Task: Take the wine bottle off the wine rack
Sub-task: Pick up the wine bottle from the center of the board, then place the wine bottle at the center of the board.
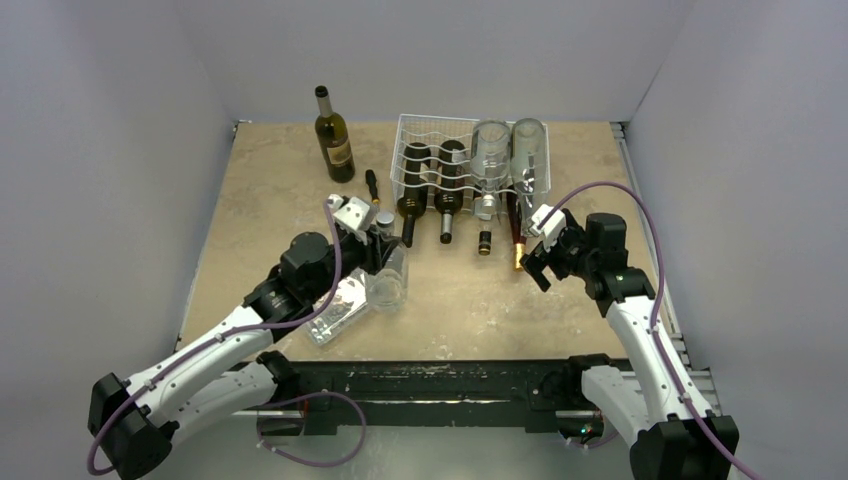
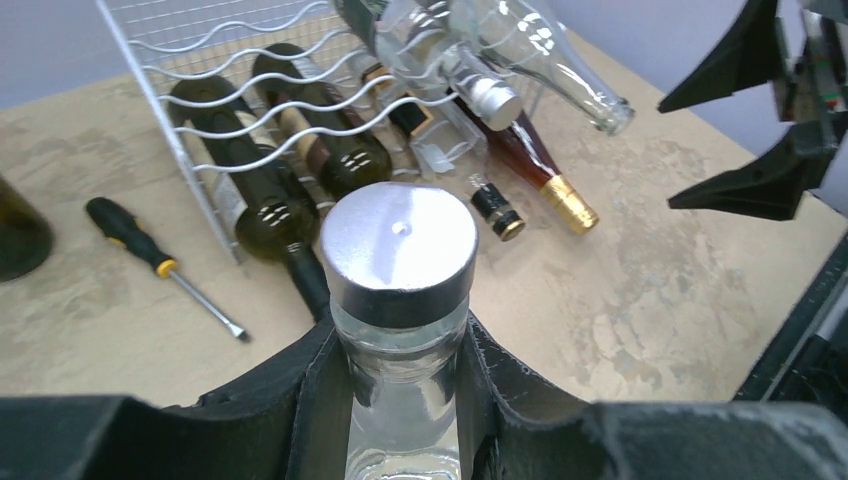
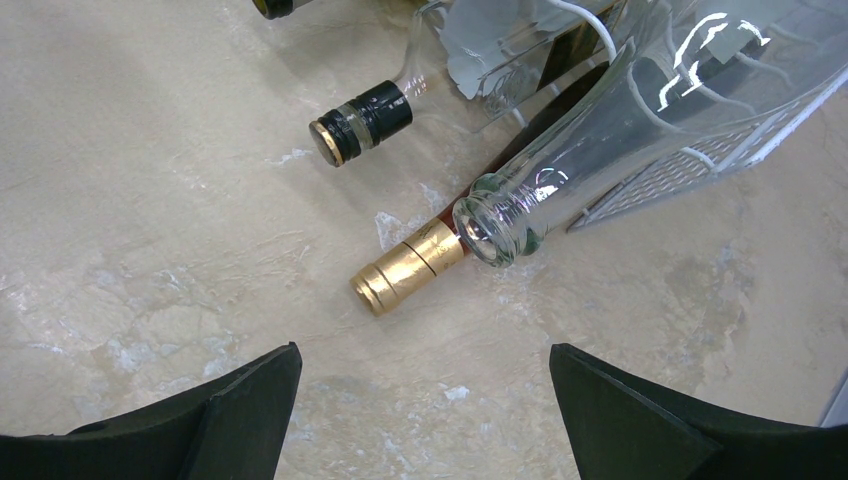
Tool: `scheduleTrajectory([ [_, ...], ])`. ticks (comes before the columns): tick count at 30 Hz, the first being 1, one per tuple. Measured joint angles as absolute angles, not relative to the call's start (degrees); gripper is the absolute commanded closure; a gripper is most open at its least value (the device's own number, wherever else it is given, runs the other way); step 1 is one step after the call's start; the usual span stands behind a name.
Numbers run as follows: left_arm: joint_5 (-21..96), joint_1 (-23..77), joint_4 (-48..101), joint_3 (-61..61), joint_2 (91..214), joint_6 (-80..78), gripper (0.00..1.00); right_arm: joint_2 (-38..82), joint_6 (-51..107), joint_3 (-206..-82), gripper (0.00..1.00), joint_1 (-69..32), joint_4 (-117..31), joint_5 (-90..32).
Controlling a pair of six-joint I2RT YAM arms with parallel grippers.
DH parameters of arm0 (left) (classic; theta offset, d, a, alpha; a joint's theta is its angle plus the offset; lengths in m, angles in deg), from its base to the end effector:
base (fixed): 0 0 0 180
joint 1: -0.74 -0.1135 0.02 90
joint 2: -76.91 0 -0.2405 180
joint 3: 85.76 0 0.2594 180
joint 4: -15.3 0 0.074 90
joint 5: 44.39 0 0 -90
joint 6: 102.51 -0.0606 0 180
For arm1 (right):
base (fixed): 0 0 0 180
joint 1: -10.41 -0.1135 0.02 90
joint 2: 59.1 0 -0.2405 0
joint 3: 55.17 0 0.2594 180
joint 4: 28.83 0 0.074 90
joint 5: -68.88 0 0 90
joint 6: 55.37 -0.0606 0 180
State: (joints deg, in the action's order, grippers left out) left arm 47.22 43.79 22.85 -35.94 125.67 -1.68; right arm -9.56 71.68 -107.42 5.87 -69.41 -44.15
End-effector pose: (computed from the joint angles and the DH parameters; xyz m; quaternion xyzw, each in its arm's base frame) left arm 0.1872 -0.1725 0.2839 0.1980 0.7192 -0.2923 0.5984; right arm 0.2229 0.0415 0.2291 -0.3945 0.7917 0.0516 0.4635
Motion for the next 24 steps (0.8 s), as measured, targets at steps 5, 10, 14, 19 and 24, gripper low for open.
scheduleTrajectory([
  [5, 50.1, 40.2, 23.7, -35.9, 125.1, -3.5, 1.00, -9.6, 71.7, -107.4, 0.01, 5.9, -69.4, -44.2],
  [10, 51.3, 36.0, 23.2, -35.9, 125.1, -5.3, 1.00, -9.6, 71.7, -107.4, 0.01, 5.9, -69.4, -44.2],
  [14, 51.5, 32.9, 22.8, -34.7, 126.3, -6.4, 1.00, -9.6, 71.7, -107.4, 0.01, 5.9, -69.4, -44.2],
  [19, 51.1, 29.4, 20.5, -32.7, 128.9, -6.8, 1.00, -9.6, 71.7, -107.4, 0.01, 5.9, -69.4, -44.2],
  [24, 50.3, 24.9, 16.6, -32.0, 132.3, -6.7, 1.00, -9.6, 71.8, -107.4, 0.01, 5.9, -69.4, -44.2],
])
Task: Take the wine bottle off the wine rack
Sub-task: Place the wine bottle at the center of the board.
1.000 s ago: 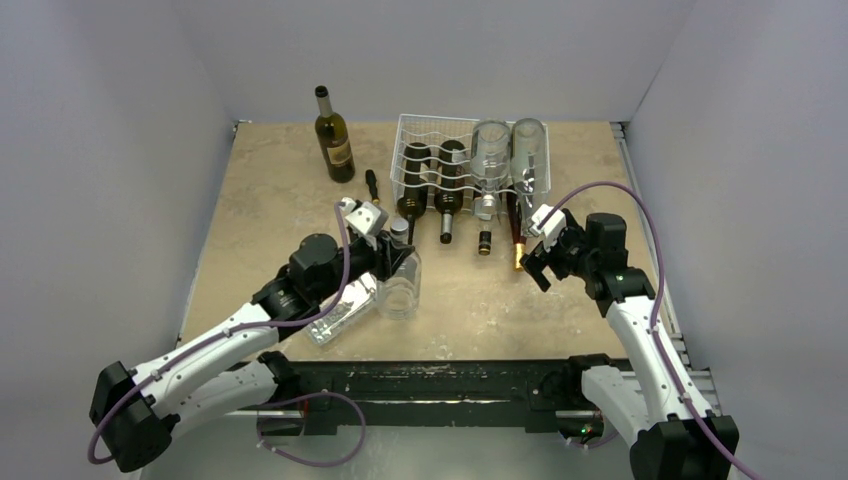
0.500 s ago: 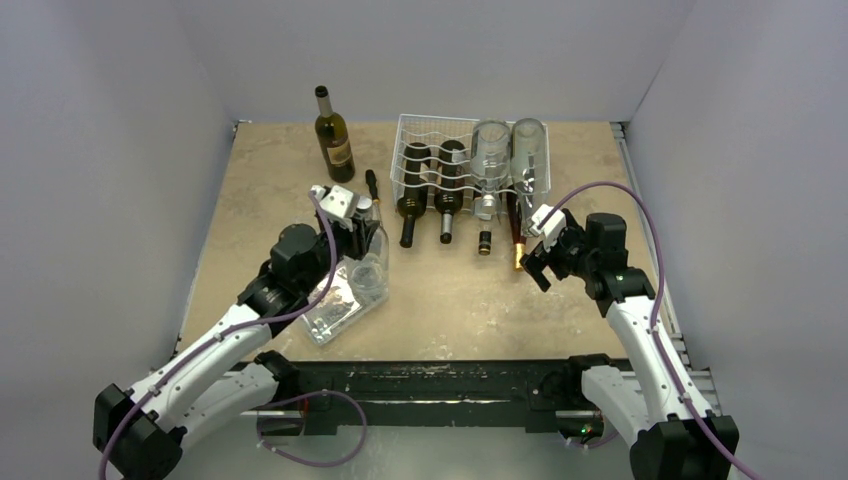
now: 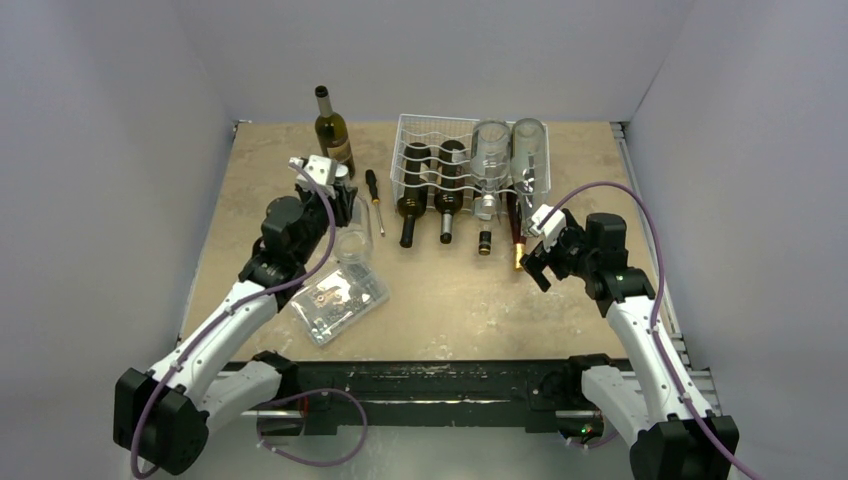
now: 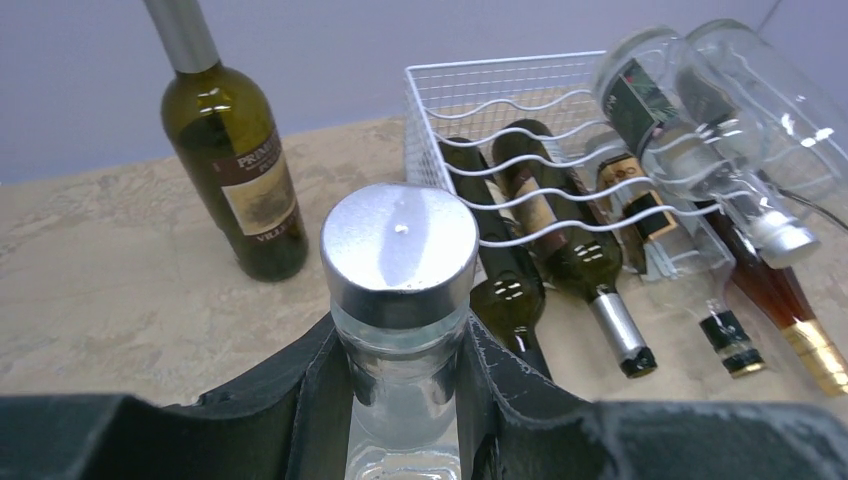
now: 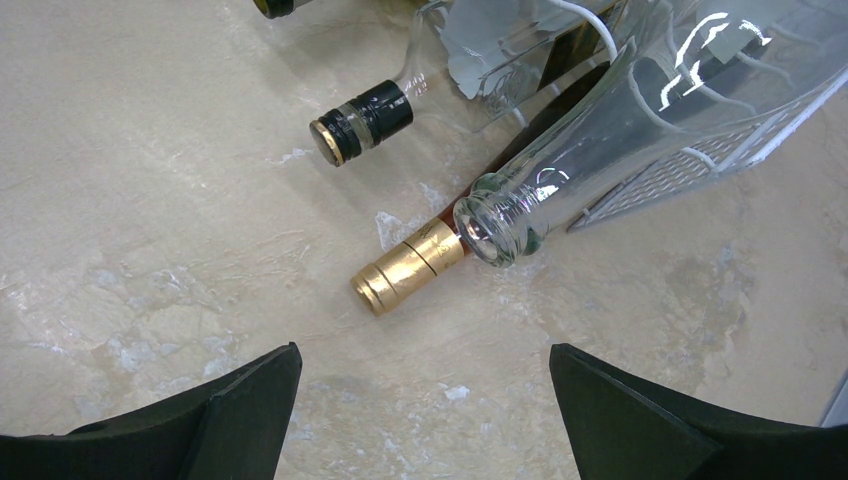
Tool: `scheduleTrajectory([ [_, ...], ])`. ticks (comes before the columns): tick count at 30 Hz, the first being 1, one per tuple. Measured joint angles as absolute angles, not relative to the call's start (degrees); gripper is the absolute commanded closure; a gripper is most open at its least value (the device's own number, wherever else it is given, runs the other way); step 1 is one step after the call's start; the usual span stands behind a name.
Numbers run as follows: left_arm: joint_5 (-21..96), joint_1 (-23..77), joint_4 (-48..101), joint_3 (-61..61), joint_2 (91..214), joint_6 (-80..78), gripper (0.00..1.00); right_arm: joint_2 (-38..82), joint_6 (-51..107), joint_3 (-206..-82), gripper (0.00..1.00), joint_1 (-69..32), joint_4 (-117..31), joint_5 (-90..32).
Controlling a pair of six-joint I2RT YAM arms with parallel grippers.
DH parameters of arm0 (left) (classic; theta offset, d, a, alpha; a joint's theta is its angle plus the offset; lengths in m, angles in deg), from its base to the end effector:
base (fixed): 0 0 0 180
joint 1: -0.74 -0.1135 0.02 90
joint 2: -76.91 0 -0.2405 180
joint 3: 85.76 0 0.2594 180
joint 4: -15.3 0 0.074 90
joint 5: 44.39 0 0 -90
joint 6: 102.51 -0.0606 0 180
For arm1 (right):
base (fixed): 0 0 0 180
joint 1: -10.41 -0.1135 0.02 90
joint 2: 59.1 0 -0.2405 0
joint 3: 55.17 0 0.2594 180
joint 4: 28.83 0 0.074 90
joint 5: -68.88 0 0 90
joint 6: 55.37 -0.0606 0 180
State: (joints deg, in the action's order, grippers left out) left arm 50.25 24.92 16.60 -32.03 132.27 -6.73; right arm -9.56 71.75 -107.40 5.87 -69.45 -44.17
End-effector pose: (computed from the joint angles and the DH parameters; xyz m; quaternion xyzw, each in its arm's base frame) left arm 0.2545 -0.1089 0.2971 0.0883 0.7195 -0.1495 0.6724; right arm 0.2228 0.0415 0.2289 -0.3950 0.7917 0.0517 0.4632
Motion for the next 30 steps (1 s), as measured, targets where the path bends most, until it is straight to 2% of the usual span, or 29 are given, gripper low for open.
scheduleTrajectory([
  [11, 45.6, 14.1, 3.0, -30.4, 145.4, -6.3, 1.00, -9.6, 72.1, -107.4, 0.01, 5.9, -69.6, -44.2],
  [30, 34.2, 4.0, -14.7, -25.8, 164.9, -6.1, 1.00, -6.3, 72.3, -107.4, 0.01, 5.9, -69.6, -44.4],
])
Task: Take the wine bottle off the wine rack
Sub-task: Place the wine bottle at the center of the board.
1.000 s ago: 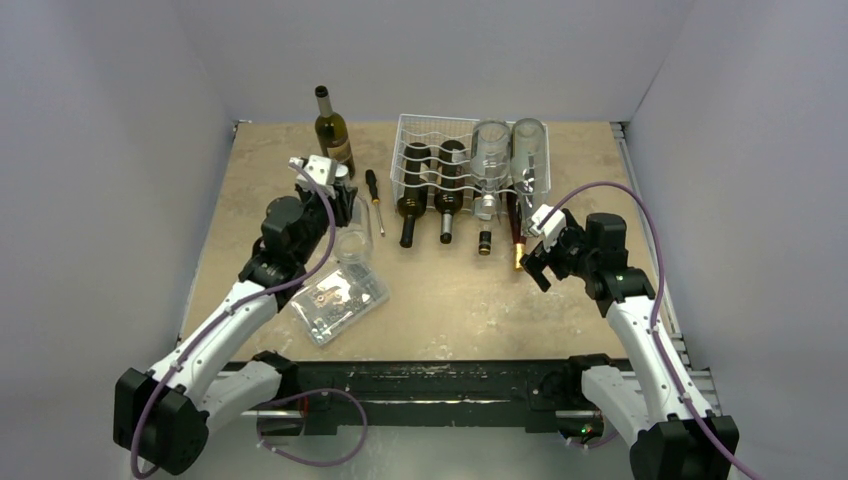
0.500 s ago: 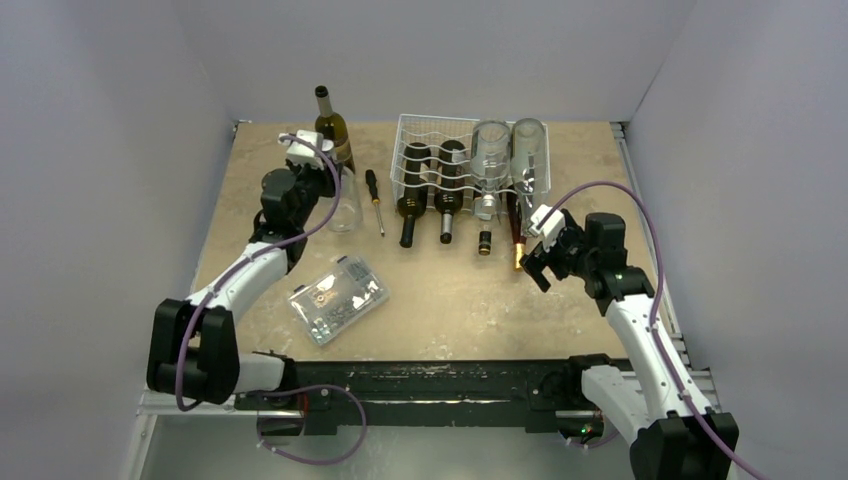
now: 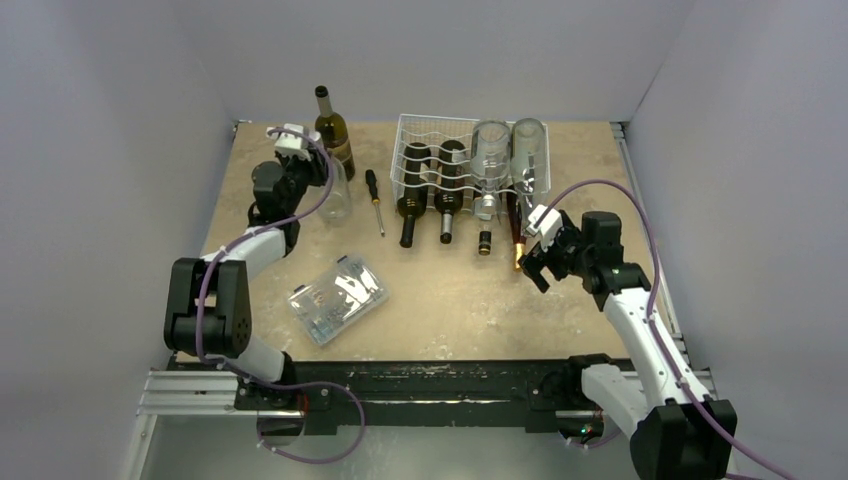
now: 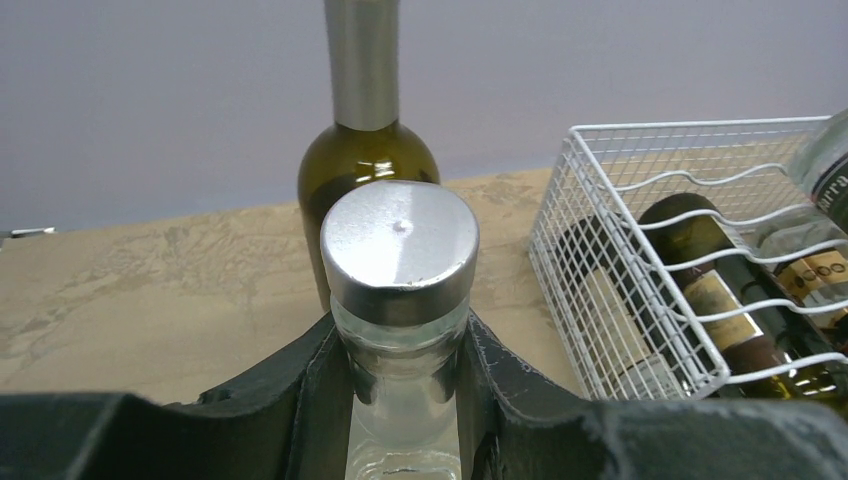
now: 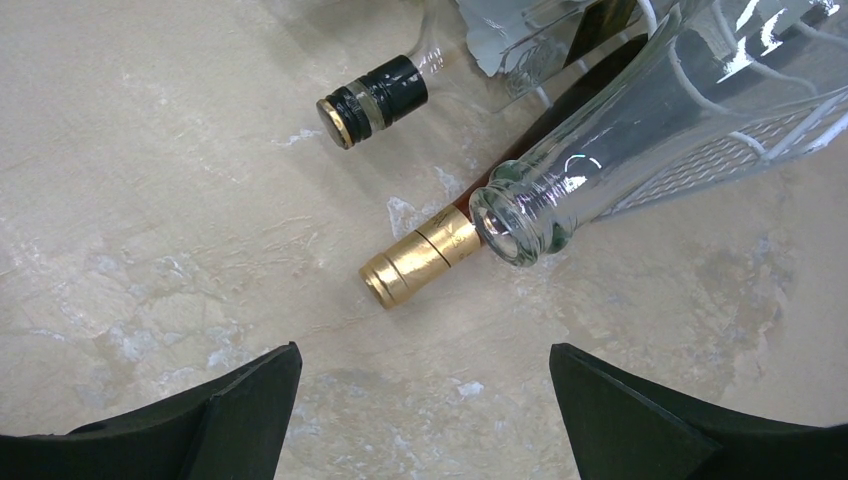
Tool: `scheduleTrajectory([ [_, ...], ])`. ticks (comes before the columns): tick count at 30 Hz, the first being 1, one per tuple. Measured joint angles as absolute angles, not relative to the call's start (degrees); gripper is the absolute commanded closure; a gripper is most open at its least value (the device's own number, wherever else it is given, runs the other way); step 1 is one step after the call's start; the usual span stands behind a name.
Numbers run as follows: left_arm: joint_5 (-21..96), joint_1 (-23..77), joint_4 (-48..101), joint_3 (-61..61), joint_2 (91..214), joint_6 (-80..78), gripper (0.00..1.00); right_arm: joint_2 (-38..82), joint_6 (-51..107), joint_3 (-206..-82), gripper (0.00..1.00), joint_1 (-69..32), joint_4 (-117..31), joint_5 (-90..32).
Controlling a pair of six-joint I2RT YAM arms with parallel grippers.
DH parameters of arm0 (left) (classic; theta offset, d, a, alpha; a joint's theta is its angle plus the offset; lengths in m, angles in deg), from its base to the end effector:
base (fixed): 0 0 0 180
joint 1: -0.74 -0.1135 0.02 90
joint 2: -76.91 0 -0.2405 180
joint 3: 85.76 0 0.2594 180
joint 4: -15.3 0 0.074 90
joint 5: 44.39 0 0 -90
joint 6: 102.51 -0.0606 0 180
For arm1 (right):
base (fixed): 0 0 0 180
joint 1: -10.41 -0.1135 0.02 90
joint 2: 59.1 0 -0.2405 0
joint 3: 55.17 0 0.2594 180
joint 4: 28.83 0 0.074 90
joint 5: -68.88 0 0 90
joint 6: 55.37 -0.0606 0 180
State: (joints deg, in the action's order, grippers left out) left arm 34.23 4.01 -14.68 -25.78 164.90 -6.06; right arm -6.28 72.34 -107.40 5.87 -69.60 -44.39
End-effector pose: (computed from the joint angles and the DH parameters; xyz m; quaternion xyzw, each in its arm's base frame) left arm 0.3726 -0.0333 0.2366 0.0521 0.6931 -0.1293 0.7072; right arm 0.2288 0.0422 0.2168 -0.3991 0.8026 0.0610 0.4390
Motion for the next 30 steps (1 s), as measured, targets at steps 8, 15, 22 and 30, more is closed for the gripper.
scheduleTrajectory([
  [8, 36.4, -0.1, -16.4, -23.4, 168.3, -6.1, 1.00, -5.6, 72.8, -107.4, 0.01, 5.9, -69.7, -44.6],
  [15, 41.6, -2.2, -17.5, -19.0, 173.5, -6.7, 1.00, -5.1, 72.9, -107.4, 0.01, 5.9, -69.9, -44.6],
  [22, 44.5, -2.5, -17.6, -13.7, 179.0, -7.4, 1.00, -4.9, 73.2, -107.4, 0.01, 5.9, -70.0, -44.6],
  [30, 45.0, -2.6, -17.7, -8.4, 184.5, -7.4, 0.94, -3.8, 73.3, -107.4, 0.01, 5.9, -70.1, -44.7],
])
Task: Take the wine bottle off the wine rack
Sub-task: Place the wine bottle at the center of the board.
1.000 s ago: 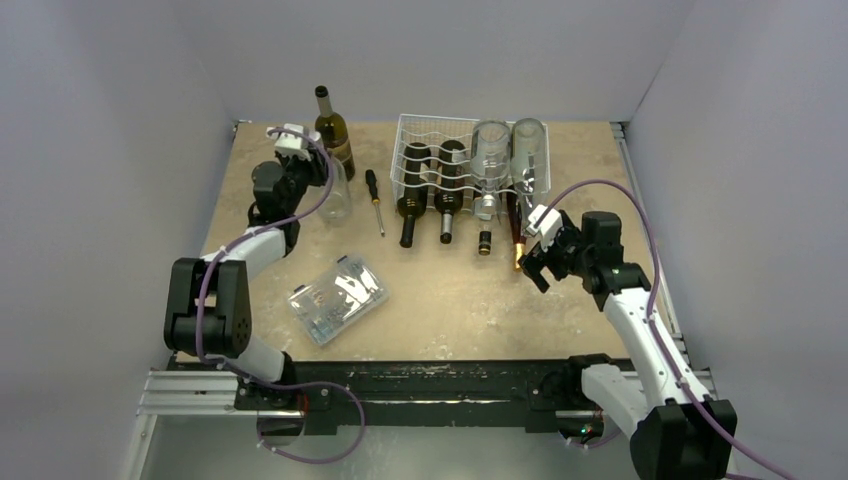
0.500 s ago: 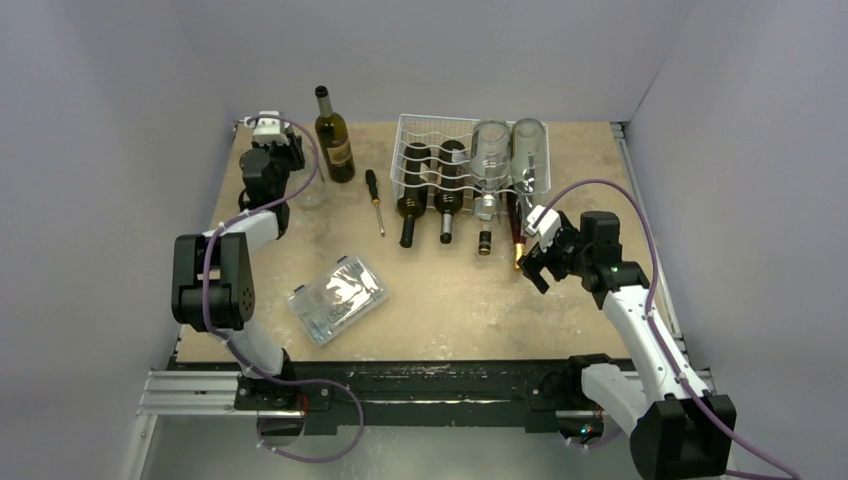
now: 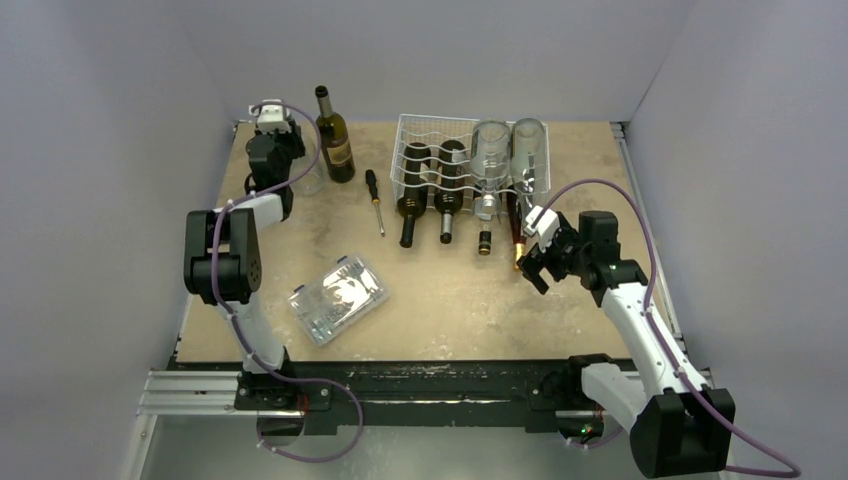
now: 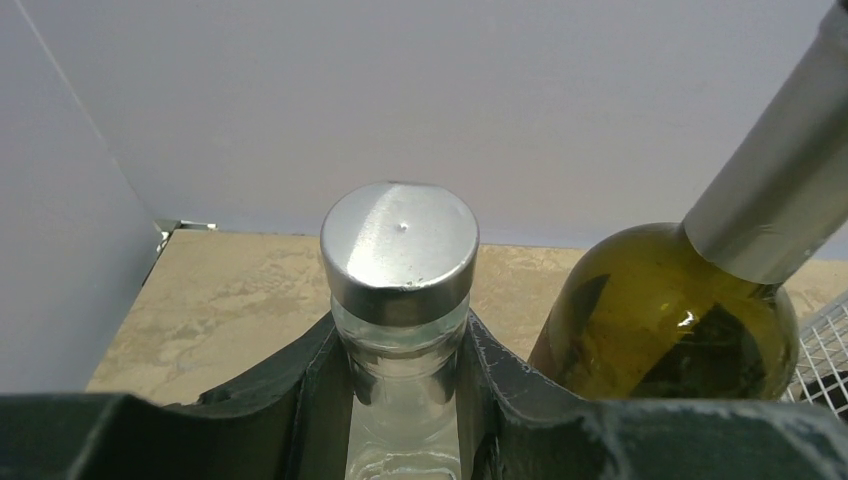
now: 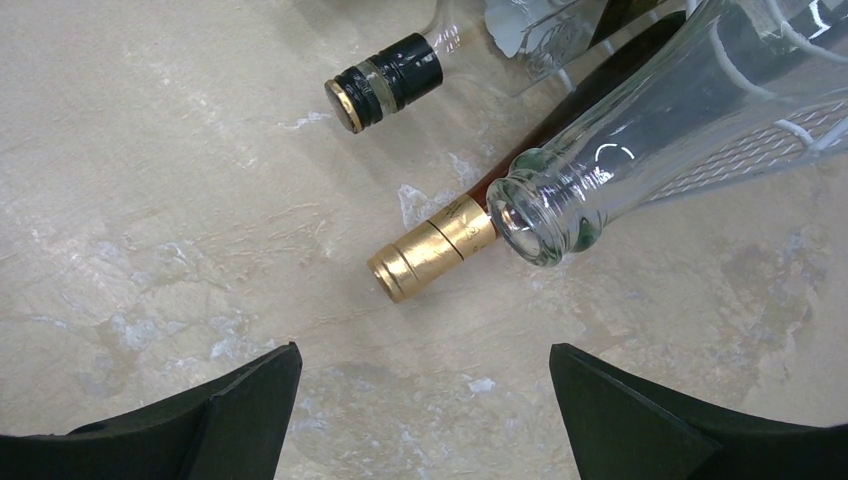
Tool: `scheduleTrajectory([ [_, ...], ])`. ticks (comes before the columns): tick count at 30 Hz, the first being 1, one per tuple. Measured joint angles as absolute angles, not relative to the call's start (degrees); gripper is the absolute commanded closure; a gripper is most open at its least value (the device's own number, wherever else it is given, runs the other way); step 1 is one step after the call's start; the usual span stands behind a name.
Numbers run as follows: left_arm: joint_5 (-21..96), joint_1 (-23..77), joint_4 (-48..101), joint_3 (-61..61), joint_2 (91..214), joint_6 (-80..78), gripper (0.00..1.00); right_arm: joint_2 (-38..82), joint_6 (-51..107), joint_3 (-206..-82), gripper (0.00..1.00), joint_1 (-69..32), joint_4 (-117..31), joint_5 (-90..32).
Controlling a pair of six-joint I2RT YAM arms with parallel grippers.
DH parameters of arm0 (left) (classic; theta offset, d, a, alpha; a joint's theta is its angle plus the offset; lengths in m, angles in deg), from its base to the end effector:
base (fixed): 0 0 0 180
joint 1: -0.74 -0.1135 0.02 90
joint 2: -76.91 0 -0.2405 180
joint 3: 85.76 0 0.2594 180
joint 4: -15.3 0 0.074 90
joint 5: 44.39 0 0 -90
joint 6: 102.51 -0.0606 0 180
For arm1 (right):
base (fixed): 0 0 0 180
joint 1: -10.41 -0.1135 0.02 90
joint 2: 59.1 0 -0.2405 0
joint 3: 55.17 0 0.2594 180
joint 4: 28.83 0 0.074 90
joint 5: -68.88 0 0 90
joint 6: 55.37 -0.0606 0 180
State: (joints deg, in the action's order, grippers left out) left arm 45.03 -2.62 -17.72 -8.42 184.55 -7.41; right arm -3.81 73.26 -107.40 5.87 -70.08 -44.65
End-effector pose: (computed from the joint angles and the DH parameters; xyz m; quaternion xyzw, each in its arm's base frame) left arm 0.4506 0.0258 0.2182 -0.0473 0.6885 -0.0145 0.7235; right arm 0.2321 0.0427 0.2069 -0.4055 0.8098 0.0682 0.4185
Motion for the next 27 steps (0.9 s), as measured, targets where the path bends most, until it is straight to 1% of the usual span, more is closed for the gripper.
scheduleTrajectory([
  [4, 45.1, -2.6, -18.6, -7.1, 186.4, -7.5, 0.88, -3.7, 73.3, -107.4, 0.01, 5.9, -70.1, -44.7],
  [8, 45.1, -2.6, -19.4, -6.9, 187.0, -7.5, 0.74, -3.6, 73.4, -107.4, 0.01, 5.9, -70.5, -44.7],
  [9, 45.1, -2.6, -19.5, -6.9, 187.0, -7.5, 0.69, -3.6, 73.4, -107.4, 0.01, 5.9, -70.5, -44.7],
  [11, 45.1, -2.6, -19.8, -6.9, 187.1, -7.5, 0.55, -3.6, 73.5, -107.4, 0.01, 5.9, -70.5, -44.7],
  [13, 45.2, -2.6, -21.0, -7.0, 187.1, -7.3, 0.45, -3.6, 73.6, -107.4, 0.01, 5.9, -70.5, -44.7],
  [15, 45.0, -2.6, -23.4, -7.0, 186.7, -7.2, 0.37, -3.6, 73.6, -107.4, 0.01, 5.9, -70.5, -44.7],
  [17, 45.0, -2.6, -25.7, -7.3, 185.4, -7.1, 0.34, -3.6, 73.7, -107.4, 0.01, 5.9, -70.6, -44.8],
  [19, 45.0, -2.7, -26.9, -8.3, 182.9, -7.0, 0.32, -3.6, 73.7, -107.4, 0.01, 5.9, -70.7, -44.8],
  [21, 45.1, -2.7, -27.6, -9.7, 180.1, -6.5, 0.28, -3.7, 73.7, -107.4, 0.01, 5.9, -70.8, -44.8],
  [24, 46.2, -2.7, -28.0, -13.9, 173.8, -5.0, 0.20, -3.9, 73.7, -107.4, 0.01, 5.9, -70.9, -44.8],
  [27, 47.4, -2.7, -27.5, -19.2, 166.2, -2.7, 0.08, -4.8, 73.7, -107.4, 0.01, 5.9, -70.9, -44.9],
])
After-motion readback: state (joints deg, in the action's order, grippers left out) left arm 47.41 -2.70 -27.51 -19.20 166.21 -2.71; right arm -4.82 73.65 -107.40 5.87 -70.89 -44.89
